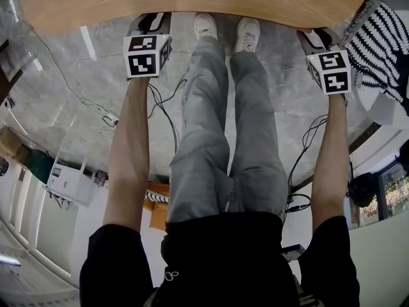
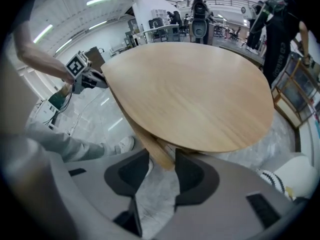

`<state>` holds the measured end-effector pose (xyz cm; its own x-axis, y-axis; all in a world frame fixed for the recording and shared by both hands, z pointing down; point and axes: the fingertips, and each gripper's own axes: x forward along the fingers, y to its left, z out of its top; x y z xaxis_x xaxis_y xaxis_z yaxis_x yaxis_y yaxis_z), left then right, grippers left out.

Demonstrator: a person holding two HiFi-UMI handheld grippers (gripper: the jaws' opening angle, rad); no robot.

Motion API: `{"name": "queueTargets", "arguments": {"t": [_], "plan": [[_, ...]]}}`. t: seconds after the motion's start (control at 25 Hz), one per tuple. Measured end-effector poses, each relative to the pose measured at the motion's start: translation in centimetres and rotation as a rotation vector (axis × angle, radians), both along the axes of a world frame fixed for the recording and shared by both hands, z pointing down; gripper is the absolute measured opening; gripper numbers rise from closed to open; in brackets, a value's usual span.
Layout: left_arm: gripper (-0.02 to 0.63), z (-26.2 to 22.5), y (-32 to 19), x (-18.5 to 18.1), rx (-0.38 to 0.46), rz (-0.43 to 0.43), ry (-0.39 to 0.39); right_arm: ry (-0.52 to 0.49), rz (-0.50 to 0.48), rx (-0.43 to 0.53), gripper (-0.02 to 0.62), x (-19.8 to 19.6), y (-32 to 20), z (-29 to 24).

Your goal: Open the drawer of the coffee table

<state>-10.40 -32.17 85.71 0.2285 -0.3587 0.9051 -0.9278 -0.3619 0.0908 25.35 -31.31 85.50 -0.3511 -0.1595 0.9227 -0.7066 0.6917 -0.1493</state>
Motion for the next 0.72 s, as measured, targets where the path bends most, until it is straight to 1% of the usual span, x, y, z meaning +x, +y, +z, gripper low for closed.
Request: {"name": "queueTargets", "arguments": {"t": [0.08, 0.28, 0.52, 0.72], "plan": [[0.095, -0.1, 0.4, 0.0, 0.0, -0.013, -0.004, 0.021, -0.039, -0.002, 0.147, -0.2, 0.4, -0.1], [0.095, -0.3, 1.7, 0.1, -0.018, -0.01, -0.01, 0.04, -0.065, -0.014, 0.143, -0.2, 1.8, -0.5], [0.094, -0.5, 4.7, 0.0, -0.063, 0.003, -0.016, 0.076, -0.135, -0.041, 0.132, -0.3, 4.8, -0.6], [0.094, -0.6, 7.3, -0.1, -0.104, 0.004, -0.005, 0.107, -0.185, -0.078, 0.127, -0.5, 7.5, -0.8]]}}
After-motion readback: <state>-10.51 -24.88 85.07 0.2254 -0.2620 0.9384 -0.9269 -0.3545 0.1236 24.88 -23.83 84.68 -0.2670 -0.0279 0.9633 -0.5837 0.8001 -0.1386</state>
